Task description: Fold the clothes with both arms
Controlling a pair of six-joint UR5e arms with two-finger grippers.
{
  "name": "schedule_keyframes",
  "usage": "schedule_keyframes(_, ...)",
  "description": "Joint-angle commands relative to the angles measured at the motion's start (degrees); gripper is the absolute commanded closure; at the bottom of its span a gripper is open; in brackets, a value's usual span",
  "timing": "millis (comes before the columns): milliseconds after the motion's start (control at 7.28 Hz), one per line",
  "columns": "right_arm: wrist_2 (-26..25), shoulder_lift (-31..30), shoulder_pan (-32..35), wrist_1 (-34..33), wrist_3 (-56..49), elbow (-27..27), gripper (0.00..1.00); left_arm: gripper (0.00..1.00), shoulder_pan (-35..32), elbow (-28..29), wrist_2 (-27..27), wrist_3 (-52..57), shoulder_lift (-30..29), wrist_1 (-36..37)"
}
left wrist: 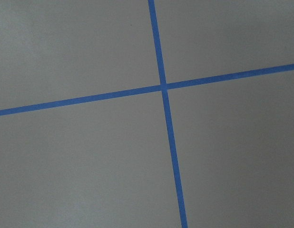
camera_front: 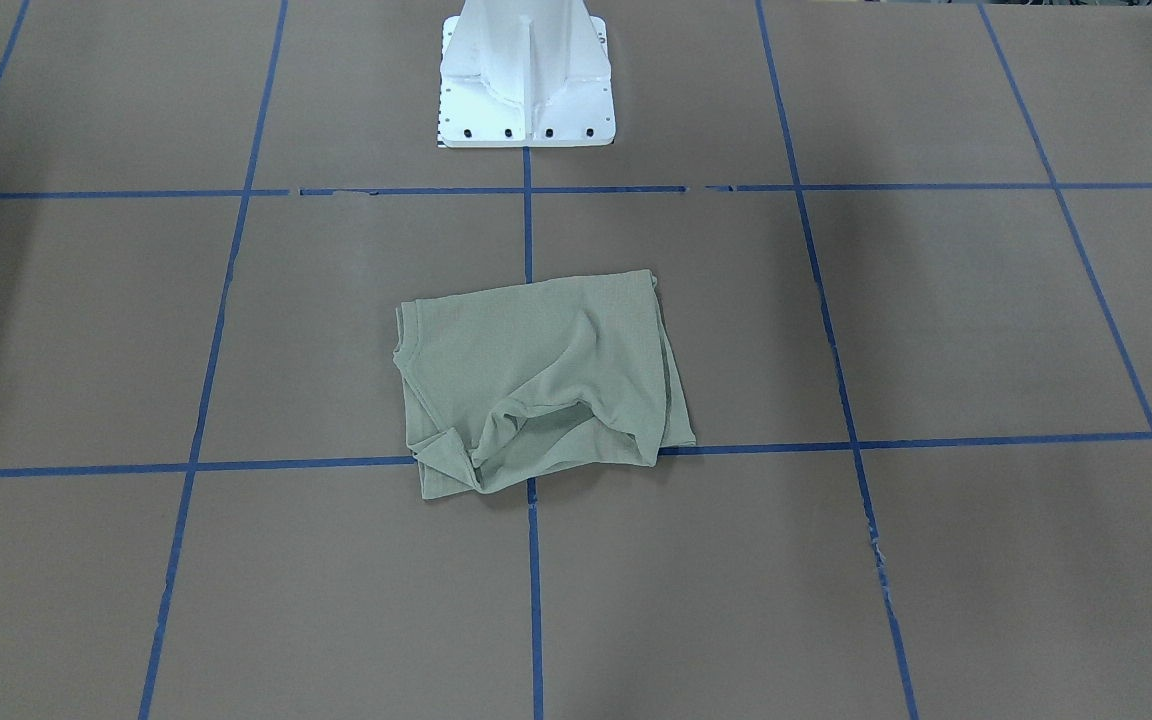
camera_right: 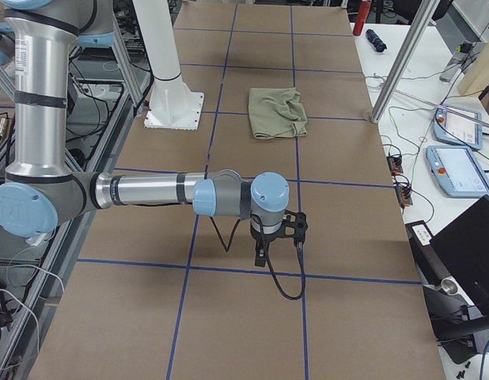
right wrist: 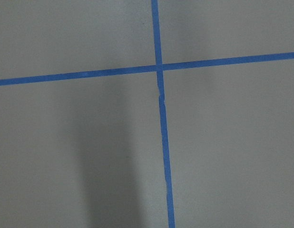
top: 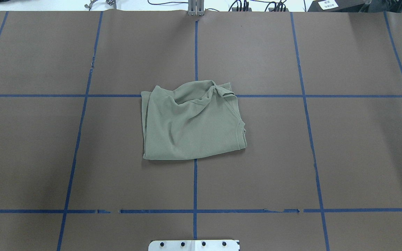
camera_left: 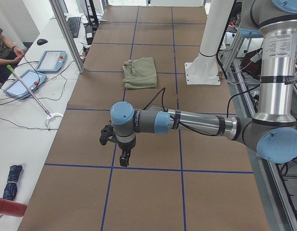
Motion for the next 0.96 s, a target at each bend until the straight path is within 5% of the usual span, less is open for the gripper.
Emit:
schedule_keyframes(0,0.0,0.0,-0.1,0.0,-0.1,0.2,0.00,0.00,0.0,-0.1,0.0,0.1,0.0,0.0)
schedule_keyframes(824,0.2,0.0,-0.1,0.0,0.0,0.3,0.00,0.00,0.0,-0.2,-0.6,-4.6,-0.3,0.0)
